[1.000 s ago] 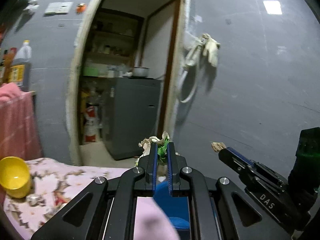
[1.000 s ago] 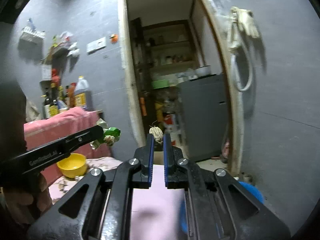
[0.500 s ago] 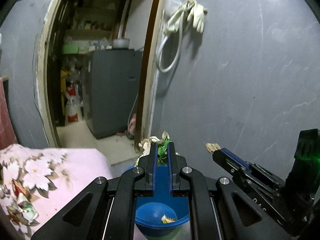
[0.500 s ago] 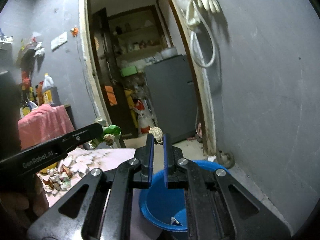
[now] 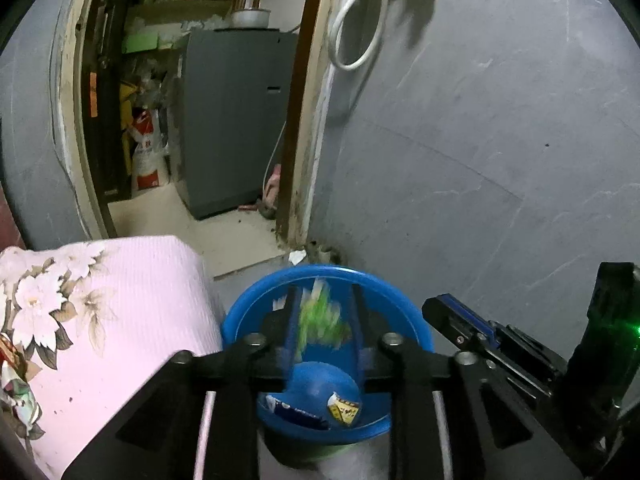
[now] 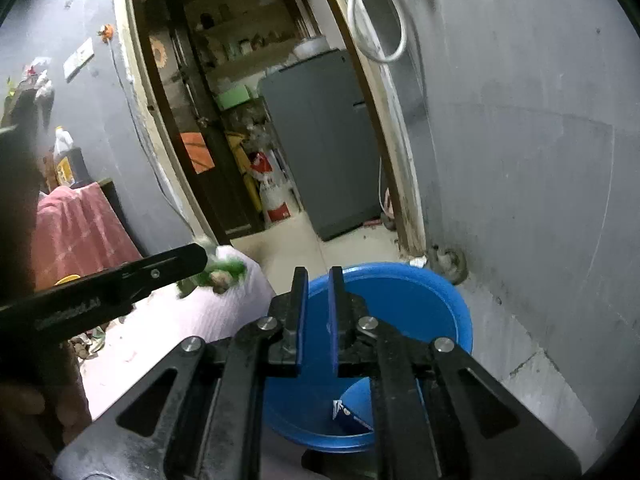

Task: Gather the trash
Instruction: 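Carry both scraps over the blue bucket and open both tools, then withdraw both tools from the bucket back over the table, then reach both tools toward the red and white scraps near the bowl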

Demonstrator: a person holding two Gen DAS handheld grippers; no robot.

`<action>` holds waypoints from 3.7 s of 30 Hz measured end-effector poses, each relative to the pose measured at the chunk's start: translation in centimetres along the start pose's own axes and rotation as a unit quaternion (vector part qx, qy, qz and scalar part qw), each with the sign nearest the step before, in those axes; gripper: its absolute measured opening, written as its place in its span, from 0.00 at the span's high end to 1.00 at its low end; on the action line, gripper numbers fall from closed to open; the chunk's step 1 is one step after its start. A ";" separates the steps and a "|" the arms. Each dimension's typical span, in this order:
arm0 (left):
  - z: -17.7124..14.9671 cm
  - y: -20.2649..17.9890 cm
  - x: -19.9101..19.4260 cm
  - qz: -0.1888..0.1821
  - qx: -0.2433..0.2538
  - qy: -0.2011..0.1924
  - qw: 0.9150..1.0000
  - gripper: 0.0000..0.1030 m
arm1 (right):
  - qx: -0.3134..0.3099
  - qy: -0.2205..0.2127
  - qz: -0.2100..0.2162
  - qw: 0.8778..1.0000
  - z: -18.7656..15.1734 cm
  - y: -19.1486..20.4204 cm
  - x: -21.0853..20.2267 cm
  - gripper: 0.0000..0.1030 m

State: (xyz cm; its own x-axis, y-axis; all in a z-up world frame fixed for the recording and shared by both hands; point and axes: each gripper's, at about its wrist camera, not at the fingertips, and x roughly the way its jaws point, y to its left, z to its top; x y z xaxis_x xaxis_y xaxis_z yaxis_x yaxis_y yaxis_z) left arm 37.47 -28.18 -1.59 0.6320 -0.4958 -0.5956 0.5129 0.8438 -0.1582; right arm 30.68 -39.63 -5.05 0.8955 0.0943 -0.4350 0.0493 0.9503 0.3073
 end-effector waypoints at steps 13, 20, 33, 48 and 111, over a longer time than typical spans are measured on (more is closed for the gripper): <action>-0.3 0.3 0.4 0.004 -0.007 0.004 1.000 0.70 | 0.022 0.007 -0.010 1.000 -0.4 -1.1 0.3 0.72; 0.0 0.4 -1.7 0.005 -0.006 -0.014 1.000 0.70 | 0.015 -0.005 -0.011 1.000 0.4 0.0 -1.0 0.71; 0.5 2.7 -10.2 0.026 -0.020 -0.084 0.996 0.69 | -0.026 -0.055 0.002 0.998 2.9 5.1 -5.8 0.62; -2.4 10.0 -22.6 0.116 -0.066 -0.183 0.974 0.23 | -0.077 -0.115 0.052 0.989 3.5 15.4 -9.0 0.07; -14.0 26.2 -18.9 0.137 -0.232 -0.016 0.963 0.53 | -0.235 0.140 0.128 0.953 -6.4 30.0 9.2 0.19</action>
State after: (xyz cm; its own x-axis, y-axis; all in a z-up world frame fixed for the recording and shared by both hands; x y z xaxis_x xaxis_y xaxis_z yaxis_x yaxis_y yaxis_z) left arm 30.79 6.17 -5.49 0.7286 -0.2408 -0.6412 0.0134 0.9410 -0.3382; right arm 37.54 -8.35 -5.30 0.6957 0.3542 -0.6250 -0.4174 0.9074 0.0496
